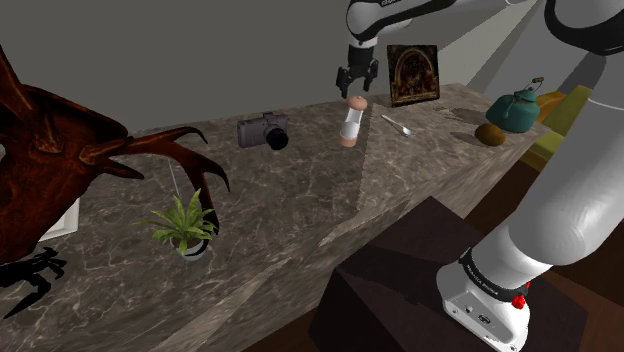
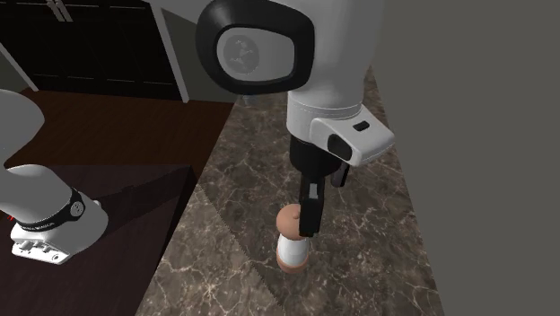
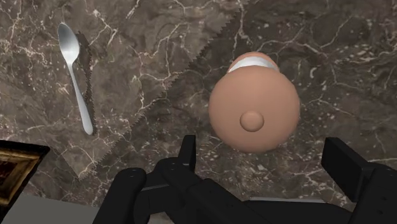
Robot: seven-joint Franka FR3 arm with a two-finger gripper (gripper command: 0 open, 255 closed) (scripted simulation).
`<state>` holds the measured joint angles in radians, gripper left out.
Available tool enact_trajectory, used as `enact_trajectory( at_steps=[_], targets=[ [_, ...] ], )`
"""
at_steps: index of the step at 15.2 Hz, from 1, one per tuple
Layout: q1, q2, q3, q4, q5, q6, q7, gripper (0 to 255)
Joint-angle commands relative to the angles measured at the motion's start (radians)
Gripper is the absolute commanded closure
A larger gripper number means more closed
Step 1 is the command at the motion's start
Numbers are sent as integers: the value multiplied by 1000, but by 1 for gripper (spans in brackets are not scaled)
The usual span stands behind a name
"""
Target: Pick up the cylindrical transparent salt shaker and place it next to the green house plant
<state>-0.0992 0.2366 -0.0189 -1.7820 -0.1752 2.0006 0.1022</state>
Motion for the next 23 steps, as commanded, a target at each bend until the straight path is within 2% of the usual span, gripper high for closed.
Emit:
enact_trajectory(
  at_steps=[1,4,12,13,23],
  targets=[
    [-3,9,-2,-12,-2,22,0,0],
    [-6,24,-5,-39,-4,65,2,0],
    [-6,24,-4,-39,-4,65,2,0],
    [-6,24,-4,-39,-4,65,2,255],
    [-6,20,-4,-32,-4,53,0,255]
  ],
)
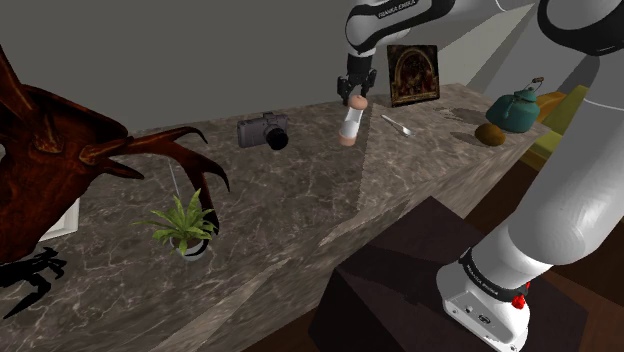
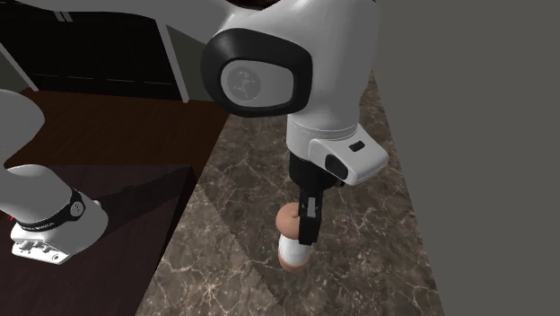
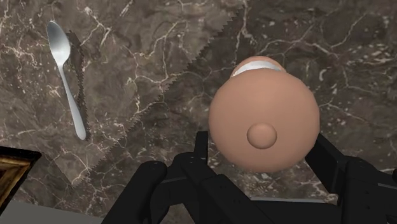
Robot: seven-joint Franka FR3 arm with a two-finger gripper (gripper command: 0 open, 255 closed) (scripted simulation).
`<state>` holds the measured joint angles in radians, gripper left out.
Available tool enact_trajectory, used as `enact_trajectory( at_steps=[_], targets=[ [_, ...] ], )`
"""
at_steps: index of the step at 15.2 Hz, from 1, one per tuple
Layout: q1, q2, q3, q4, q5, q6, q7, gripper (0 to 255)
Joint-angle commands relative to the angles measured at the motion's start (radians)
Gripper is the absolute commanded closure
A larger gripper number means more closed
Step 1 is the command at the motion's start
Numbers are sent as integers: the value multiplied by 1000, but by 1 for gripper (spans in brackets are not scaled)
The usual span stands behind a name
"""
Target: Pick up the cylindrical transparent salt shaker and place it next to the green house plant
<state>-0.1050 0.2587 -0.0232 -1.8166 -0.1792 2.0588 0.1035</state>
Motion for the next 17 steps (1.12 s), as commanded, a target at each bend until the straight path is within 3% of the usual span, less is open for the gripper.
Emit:
enact_trajectory(
  at_steps=[1,17],
  targets=[
    [0,-7,0,10,1,-17,-3,255],
    [3,-55,3,161,13,-214,-34,255]
  ],
)
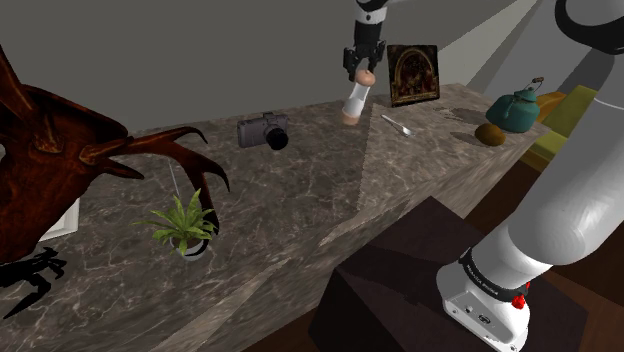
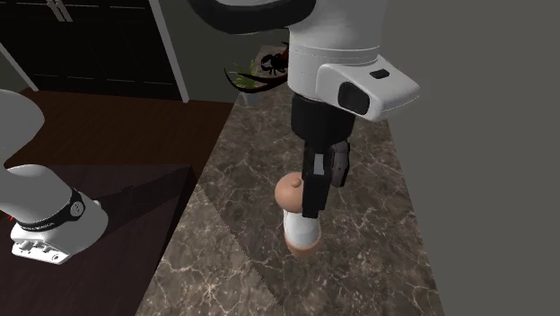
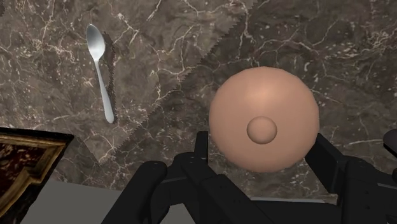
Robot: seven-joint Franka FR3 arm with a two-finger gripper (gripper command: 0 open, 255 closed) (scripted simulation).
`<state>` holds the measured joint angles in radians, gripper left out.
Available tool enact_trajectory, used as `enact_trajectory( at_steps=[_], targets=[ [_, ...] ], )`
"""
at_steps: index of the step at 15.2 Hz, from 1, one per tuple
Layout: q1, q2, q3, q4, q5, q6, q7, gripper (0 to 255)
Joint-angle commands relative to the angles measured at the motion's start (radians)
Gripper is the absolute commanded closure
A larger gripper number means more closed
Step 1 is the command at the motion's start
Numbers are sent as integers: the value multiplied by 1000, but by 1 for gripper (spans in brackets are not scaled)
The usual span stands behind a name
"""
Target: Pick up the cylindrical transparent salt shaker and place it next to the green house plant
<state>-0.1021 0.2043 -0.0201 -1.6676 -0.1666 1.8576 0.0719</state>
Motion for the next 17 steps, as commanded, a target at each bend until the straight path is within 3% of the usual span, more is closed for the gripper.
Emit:
enact_trajectory(
  at_steps=[1,17],
  targets=[
    [0,-2,0,23,1,-25,-5,255],
    [3,11,1,256,7,-243,-36,255]
  ],
)
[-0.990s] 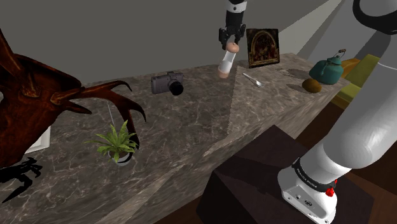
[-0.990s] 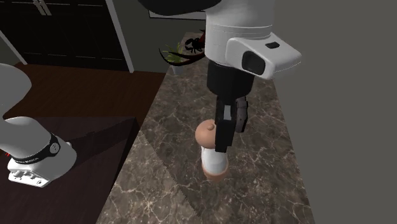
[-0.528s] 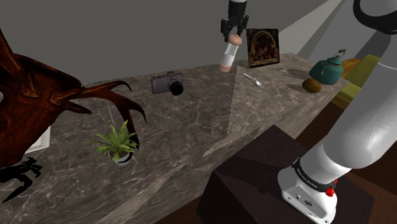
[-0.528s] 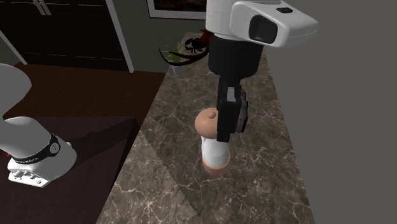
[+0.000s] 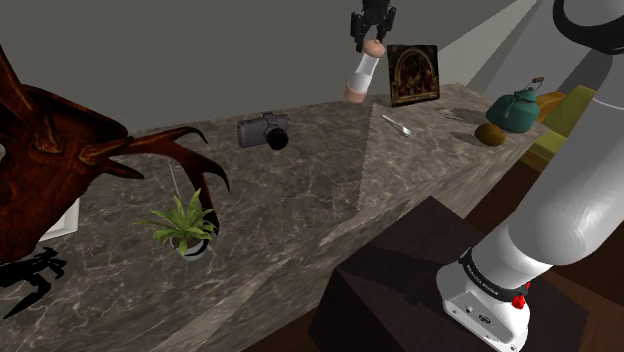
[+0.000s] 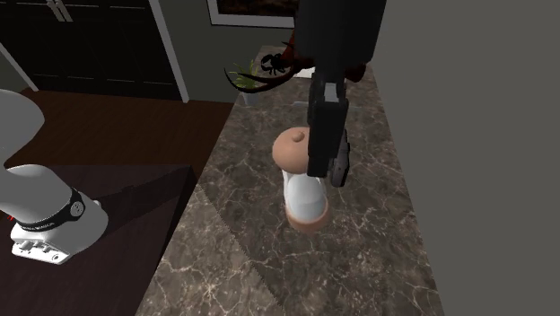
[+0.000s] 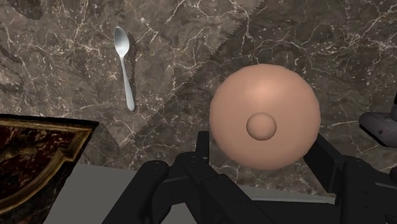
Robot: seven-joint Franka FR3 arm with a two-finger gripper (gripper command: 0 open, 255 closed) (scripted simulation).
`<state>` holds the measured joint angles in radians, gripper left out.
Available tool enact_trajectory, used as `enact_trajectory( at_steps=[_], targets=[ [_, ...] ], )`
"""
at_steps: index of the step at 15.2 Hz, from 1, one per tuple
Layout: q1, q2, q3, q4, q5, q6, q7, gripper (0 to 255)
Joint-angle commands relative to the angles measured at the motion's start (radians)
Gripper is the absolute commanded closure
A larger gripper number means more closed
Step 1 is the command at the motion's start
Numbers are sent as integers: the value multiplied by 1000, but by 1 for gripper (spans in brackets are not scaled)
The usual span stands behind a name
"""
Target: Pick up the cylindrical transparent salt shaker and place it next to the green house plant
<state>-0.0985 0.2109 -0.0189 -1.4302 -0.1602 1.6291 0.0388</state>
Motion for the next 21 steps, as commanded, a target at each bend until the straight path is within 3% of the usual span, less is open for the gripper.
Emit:
enact_trajectory(
  at_steps=[1,15,21],
  targets=[
    [0,8,0,37,0,-29,-5,255],
    [4,96,-2,351,0,-253,-38,255],
    [91,6,46,214,-9,-228,100,255]
  ],
)
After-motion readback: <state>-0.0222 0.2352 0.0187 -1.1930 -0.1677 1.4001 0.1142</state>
